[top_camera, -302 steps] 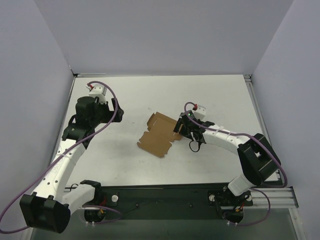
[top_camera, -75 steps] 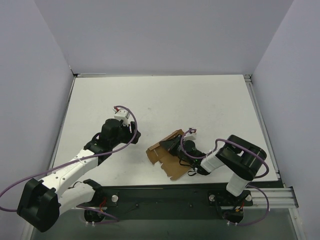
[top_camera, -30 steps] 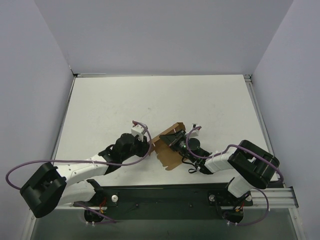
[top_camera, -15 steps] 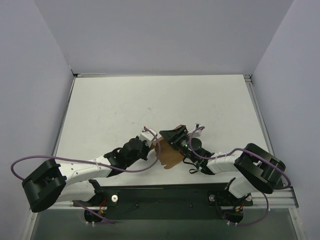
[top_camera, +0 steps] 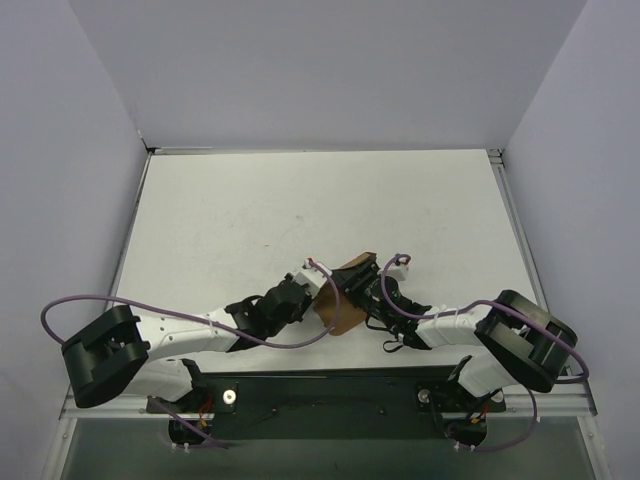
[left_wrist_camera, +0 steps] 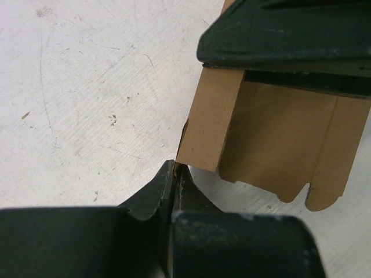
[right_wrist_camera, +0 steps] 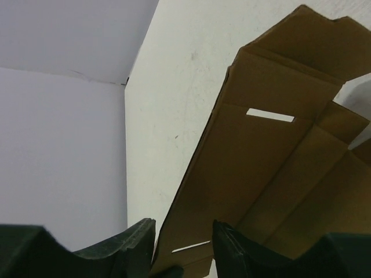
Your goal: Fold the paper box
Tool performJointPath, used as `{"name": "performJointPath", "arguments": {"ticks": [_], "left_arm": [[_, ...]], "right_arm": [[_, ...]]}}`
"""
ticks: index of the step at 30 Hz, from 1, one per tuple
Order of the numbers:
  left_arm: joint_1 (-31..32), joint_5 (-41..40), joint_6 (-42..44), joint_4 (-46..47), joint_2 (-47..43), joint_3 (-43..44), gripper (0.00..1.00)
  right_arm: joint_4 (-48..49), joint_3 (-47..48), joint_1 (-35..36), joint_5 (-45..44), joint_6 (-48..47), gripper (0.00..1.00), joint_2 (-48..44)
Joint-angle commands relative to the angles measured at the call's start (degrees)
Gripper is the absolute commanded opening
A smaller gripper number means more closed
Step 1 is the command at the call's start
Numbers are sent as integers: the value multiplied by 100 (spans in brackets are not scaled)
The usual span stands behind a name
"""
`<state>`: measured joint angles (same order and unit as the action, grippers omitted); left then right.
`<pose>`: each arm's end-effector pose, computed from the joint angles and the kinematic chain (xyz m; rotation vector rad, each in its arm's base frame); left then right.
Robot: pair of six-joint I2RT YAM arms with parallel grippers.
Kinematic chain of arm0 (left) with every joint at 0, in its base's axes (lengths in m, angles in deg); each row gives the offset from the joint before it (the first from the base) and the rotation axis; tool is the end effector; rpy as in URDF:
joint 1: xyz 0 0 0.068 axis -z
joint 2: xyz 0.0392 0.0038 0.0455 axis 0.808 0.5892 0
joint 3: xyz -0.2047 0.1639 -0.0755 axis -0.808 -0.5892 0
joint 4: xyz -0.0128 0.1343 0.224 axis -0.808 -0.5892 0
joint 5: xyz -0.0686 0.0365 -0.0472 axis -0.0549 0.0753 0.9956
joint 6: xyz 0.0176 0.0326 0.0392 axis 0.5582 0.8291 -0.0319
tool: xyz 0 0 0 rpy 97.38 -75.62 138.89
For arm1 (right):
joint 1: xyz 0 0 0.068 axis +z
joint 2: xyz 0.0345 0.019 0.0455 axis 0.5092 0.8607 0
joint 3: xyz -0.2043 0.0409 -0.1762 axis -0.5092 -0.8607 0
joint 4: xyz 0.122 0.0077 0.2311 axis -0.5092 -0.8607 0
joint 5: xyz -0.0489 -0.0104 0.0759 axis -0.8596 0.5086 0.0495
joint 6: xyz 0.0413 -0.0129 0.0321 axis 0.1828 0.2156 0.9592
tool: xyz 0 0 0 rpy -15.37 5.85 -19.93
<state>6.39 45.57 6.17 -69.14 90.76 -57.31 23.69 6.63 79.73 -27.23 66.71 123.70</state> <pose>0.1392 -0.2145 0.1826 0.7709 1.9317 -0.2228 0.1691 0.1850 0.1679 0.6329 1.8085 1.4492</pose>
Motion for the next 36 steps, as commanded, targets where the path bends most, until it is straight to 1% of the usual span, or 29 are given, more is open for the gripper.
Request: {"name": "performJointPath", "arguments": {"ticks": [1, 6, 7, 13, 14, 16, 17, 18, 21, 22, 25, 29, 30, 31, 33, 36], "left_arm": [[53, -310, 132, -133, 100, 184, 0], [53, -416, 105, -151, 143, 201, 0], [53, -399, 105, -150, 178, 210, 0], [62, -381, 35, -229, 188, 237, 0], [62, -364, 26, -264, 161, 263, 3], [62, -328, -35, -343, 22, 280, 25], [70, -259, -44, -361, -49, 272, 32], [70, -214, -53, -379, -198, 263, 43], [70, 57, -123, -458, -575, 193, 63], [53, 128, -150, -475, -690, 158, 69], [27, 401, -272, -414, -1138, -62, 76], [-368, 875, -668, -353, -1570, -290, 78], [-648, 972, -825, -370, -1614, -326, 77], [-746, 1042, -905, -431, -1614, -369, 77], [-1018, 912, -1176, -510, -1562, -422, 77], [-1247, 885, -1406, -537, -1369, -537, 77]], "right_arm": [[38, 125, -52, -205, 88, 36, 15], [363, 19, -52, -214, 150, 26, 287], [416, 10, -52, -222, 150, 22, 323], [671, -113, -52, -275, 159, 11, 482], [671, -130, -52, -301, 167, 10, 473], [627, -148, -52, -328, 168, 6, 455], [610, -157, -52, -354, 159, 5, 438], [566, -148, -52, -345, 159, 4, 429], [548, -157, -52, -398, 150, 3, 429], [548, -165, -52, -407, 150, 1, 438], [583, -183, -43, -407, 159, 0, 473], [610, -183, -43, -416, 159, 0, 464], [636, -192, -43, -416, 159, 0, 464], [654, -201, -43, -424, 159, 0, 464], [663, -201, -43, -424, 150, 0, 455], [671, -192, -43, -425, 150, 0, 447]]}}
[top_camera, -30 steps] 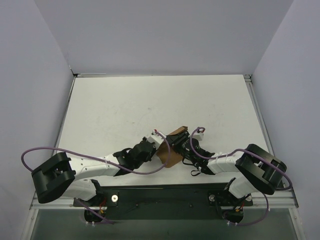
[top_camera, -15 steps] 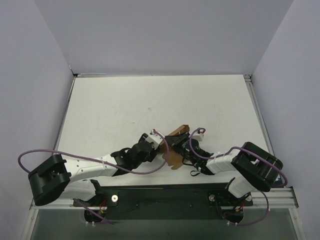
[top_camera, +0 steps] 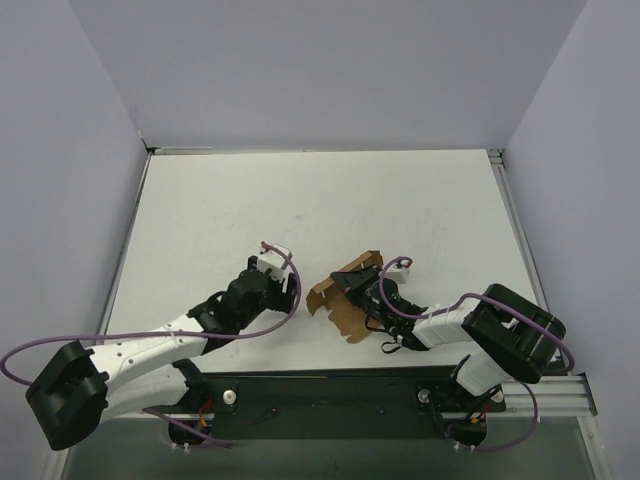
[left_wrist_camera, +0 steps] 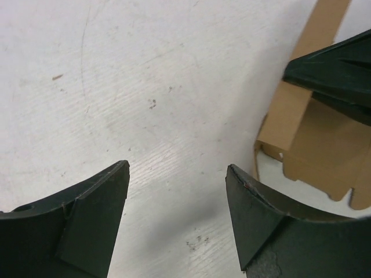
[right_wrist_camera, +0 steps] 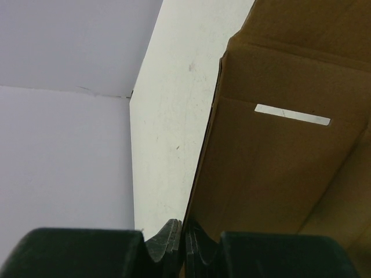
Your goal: Fold the paper box
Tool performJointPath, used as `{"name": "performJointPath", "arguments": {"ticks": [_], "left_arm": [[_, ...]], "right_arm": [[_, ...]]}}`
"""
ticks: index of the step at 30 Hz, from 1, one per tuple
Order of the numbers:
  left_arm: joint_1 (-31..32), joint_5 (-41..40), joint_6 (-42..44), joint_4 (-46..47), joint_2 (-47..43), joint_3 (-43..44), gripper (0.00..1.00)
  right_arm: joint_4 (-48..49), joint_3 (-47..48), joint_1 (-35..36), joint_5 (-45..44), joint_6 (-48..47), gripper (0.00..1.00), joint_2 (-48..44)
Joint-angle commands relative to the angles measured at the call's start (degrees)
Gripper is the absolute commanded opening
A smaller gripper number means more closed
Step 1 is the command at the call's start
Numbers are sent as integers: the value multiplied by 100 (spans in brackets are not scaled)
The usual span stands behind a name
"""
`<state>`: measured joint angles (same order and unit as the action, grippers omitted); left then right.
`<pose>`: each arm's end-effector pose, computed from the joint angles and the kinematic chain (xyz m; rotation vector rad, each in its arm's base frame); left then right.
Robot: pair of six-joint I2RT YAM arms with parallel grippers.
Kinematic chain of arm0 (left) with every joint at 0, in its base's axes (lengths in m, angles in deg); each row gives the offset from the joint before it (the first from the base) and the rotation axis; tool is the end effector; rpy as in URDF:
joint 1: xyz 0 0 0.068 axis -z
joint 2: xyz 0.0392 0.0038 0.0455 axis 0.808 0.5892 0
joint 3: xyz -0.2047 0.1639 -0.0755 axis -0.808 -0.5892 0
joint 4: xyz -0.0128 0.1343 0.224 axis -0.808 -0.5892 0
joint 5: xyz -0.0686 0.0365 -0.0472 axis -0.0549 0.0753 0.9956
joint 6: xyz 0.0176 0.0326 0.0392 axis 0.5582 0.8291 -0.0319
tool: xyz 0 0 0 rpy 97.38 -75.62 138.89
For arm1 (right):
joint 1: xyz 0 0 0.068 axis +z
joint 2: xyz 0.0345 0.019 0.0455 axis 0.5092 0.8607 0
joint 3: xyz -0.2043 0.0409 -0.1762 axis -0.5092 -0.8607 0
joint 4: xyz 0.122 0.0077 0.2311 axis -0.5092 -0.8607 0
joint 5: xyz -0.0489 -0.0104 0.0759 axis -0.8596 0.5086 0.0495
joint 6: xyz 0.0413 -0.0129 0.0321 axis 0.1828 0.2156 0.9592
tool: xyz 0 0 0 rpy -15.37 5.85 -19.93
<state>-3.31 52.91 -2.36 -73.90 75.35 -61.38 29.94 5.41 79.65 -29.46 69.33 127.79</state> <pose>0.1468 -0.1624 0.2095 0.4893 1.9532 -0.3984 0.1703 0.1838 0.1578 0.7036 1.7647 1.4638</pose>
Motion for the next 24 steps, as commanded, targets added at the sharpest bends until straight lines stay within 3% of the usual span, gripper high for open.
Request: {"name": "performJointPath", "arguments": {"ticks": [1, 7, 14, 20, 24], "left_arm": [[-330, 133, -598, -43, 251, -139, 77], [-330, 404, -572, 421, 1051, -69, 77], [-278, 985, -458, 1406, 1491, -253, 75], [-269, 1442, -352, 2188, 1623, -473, 71], [-269, 1381, -396, 2128, 1632, -368, 69]], "right_arm": [[46, -69, -34, -210, -112, 0, 38], [204, -122, -26, -184, -165, 0, 125], [1416, -395, -26, -140, -341, 0, 574], [1268, -368, 9, -175, -385, 0, 495], [1163, -386, 9, -193, -350, 0, 337]]}}
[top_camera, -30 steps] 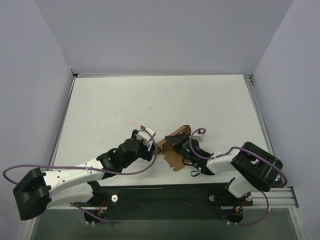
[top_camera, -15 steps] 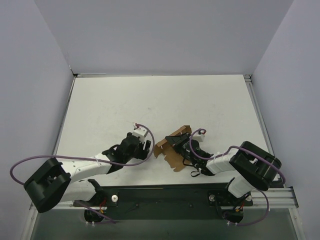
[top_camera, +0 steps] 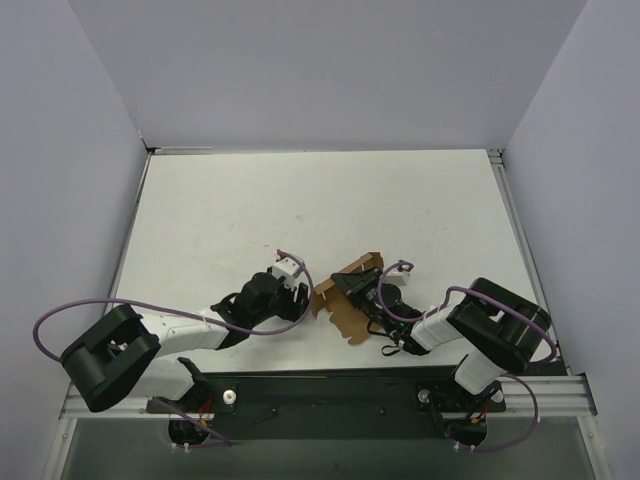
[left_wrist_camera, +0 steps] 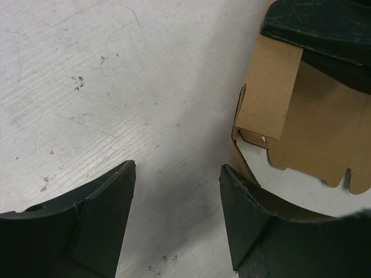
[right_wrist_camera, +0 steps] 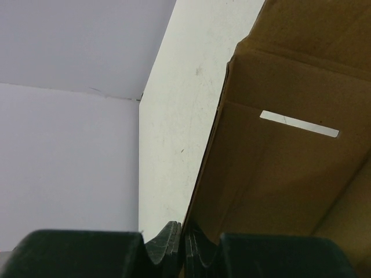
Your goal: Fold the paper box
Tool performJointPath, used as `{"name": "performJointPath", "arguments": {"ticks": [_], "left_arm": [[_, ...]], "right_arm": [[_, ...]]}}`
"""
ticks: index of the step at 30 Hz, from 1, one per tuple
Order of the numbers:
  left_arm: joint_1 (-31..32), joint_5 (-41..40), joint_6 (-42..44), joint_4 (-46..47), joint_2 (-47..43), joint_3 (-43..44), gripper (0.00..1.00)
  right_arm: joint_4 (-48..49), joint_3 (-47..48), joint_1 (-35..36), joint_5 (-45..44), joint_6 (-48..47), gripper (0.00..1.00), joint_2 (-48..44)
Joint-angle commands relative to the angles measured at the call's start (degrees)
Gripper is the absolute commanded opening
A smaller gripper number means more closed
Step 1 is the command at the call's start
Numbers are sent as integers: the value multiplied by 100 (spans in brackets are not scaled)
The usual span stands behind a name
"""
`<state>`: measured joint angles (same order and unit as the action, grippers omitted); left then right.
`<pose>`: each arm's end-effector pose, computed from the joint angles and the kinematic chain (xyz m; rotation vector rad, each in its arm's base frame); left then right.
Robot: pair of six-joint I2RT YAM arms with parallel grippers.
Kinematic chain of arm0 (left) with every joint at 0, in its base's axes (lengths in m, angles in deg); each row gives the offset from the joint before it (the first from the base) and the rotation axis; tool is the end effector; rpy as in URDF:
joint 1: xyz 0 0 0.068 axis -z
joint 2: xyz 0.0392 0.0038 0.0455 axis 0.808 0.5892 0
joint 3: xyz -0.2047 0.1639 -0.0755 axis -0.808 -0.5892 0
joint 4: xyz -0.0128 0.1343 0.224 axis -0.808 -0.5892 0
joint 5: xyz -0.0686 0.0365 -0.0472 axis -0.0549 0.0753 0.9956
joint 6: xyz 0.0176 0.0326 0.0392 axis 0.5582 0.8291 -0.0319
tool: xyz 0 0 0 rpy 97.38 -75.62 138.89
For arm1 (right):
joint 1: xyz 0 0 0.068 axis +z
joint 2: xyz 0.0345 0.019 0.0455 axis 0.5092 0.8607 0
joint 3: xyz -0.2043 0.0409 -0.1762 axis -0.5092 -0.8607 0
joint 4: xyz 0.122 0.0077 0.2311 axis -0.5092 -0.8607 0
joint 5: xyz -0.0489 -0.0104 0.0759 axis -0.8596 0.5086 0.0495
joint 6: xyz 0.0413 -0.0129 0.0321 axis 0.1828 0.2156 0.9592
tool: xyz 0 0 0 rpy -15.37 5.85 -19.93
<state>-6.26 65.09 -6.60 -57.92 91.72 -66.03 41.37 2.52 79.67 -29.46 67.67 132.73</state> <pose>0.1631 -0.1745 0.1500 0.5385 2.0825 -0.5708 0.1659 0.1788 0.1480 0.6652 1.7070 1.4944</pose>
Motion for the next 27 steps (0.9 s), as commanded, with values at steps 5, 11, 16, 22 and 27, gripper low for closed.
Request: {"name": "performJointPath", "arguments": {"ticks": [5, 11, 16, 22, 27], "left_arm": [[35, 399, 19, 469, -584, -139, 73], [123, 619, -209, 564, -1104, -490, 79], [315, 594, -297, 837, -631, -333, 81], [650, -240, -297, 863, 160, 106, 79], [738, -390, -367, 1435, 548, 229, 53]], "right_arm": [[-577, -10, 7, -272, -157, 0, -561], [-983, 70, -1, -272, -105, 0, -781], [-991, 114, 42, -281, -60, 0, -755], [-1132, 114, 69, -325, -69, 0, -886], [-1368, 114, 104, -395, -131, 0, -1071]]}}
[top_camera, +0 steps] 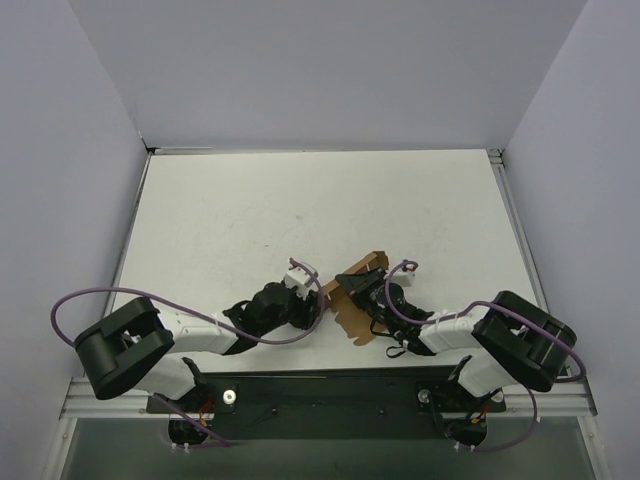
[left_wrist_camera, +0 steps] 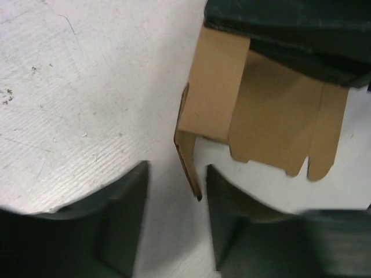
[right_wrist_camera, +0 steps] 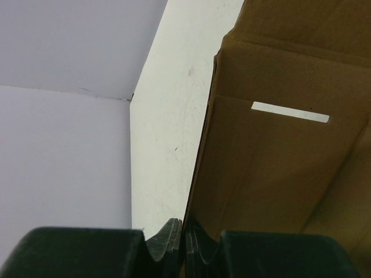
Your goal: Fold the paper box
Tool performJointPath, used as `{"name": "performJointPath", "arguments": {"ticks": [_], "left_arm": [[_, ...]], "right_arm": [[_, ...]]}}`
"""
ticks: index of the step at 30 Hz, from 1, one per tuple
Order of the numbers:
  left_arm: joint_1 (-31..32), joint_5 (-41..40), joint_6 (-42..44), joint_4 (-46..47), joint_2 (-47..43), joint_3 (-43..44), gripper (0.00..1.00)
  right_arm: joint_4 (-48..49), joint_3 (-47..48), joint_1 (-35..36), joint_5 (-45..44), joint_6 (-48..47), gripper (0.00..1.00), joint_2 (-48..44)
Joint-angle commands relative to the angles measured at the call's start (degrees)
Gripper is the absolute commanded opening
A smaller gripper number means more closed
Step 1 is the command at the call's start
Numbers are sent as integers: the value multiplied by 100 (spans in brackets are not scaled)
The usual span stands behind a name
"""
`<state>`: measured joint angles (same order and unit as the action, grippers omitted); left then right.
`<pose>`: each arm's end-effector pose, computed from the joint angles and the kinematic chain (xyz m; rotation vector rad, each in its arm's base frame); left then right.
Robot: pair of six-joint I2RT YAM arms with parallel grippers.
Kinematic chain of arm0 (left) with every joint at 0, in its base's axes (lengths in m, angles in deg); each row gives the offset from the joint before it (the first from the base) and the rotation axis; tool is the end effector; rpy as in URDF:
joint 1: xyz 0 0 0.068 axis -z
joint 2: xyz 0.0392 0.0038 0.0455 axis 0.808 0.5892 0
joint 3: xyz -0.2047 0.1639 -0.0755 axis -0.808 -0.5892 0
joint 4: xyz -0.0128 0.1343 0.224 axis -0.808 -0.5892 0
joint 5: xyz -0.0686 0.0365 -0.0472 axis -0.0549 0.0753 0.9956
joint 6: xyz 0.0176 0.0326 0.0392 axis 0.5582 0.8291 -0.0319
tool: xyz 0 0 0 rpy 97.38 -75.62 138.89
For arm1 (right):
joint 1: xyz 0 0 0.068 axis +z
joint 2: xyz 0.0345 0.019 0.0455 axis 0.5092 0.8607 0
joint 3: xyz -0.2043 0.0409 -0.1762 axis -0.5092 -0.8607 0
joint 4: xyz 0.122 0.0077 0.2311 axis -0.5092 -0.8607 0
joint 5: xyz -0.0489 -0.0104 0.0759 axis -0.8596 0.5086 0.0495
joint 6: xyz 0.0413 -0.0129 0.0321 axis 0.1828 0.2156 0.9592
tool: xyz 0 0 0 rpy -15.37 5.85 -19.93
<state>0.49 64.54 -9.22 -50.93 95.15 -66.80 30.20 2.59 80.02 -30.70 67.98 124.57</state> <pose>0.1449 -0.1967 0.1446 0.5960 2.0360 -0.6825 0.1610 0.1742 0.1586 0.6890 1.7471 1.4462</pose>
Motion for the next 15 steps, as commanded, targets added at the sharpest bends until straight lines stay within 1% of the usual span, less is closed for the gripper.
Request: {"name": "performJointPath", "arguments": {"ticks": [1, 2, 3, 4, 5, 6, 7, 8, 9, 12, 13, 14, 15], "left_arm": [[72, -344, -114, 875, 231, 324, 39], [80, -345, -114, 920, 249, 341, 31], [80, -353, -97, 920, 284, 411, 21], [80, -432, -97, 851, 276, 464, 8], [89, -467, -97, 746, 276, 517, 1], [98, -502, -114, 423, 267, 674, 0], [89, -607, -149, 219, 258, 754, 0], [107, -660, -236, 17, 241, 833, 0], [107, -696, -307, -376, 232, 929, 0], [98, -749, -571, -1010, 188, 1211, 0], [107, -775, -641, -1126, 162, 1299, 0], [107, -819, -746, -1232, 127, 1317, 0], [116, -854, -782, -1398, 83, 1352, 0]], "right_arm": [[-287, 116, 78, -288, -214, 1, -300], [-436, 125, 86, -297, -232, 4, -396], [-550, 151, 95, -331, -258, 12, -458], [-673, 194, 113, -332, -302, 16, -597], [-883, 212, 130, -358, -346, 20, -677], [-1007, 230, 165, -436, -407, 31, -765], [-1165, 265, 218, -489, -503, 36, -966], [-1636, 370, 323, -577, -539, 40, -1081], [-1885, 440, 385, -647, -583, 46, -1187], [-2597, 669, 684, -1034, -890, 52, -1574], [-2782, 730, 754, -1218, -934, 52, -1705], [-3149, 853, 815, -1272, -944, 52, -1759], [-3283, 898, 860, -1307, -935, 52, -1794]]}}
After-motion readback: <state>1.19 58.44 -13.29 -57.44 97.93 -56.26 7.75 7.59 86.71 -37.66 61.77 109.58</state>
